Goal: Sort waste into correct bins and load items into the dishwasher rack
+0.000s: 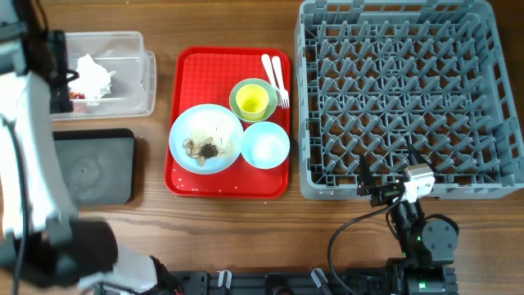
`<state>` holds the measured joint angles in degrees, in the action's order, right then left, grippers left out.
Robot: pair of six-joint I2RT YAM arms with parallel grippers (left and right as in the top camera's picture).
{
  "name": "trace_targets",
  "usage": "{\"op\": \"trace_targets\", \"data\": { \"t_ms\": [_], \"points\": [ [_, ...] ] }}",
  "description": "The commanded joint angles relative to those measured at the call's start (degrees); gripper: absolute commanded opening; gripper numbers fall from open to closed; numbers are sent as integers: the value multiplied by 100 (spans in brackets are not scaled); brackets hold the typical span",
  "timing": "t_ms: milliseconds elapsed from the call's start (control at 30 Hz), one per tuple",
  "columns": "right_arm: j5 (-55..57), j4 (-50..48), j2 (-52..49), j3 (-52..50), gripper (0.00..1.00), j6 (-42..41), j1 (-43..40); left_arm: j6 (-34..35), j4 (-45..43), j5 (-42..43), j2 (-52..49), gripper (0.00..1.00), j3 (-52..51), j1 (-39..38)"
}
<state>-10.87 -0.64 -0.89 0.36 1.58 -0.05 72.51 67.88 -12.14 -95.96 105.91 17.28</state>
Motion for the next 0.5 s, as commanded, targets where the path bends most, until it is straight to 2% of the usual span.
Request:
{"op": "trace_targets", "data": {
  "t_ms": [0,100,200,333,467],
  "points": [
    [57,-13,24,-7,100,-22,-20,-31,459,46,557,100,17,22],
    [57,-13,24,-7,100,-22,-20,-26,1062,0,719,95,15,26],
    [57,-13,24,-7,100,-24,-20,0,1572,-146,758,100,15,26],
    [57,-13,24,-7,100,-24,-20,199,1665,-575,713,100,15,39],
    [57,-13,24,-7,100,-22,-20,299,1696,-658,702,100,15,313]
  ]
}}
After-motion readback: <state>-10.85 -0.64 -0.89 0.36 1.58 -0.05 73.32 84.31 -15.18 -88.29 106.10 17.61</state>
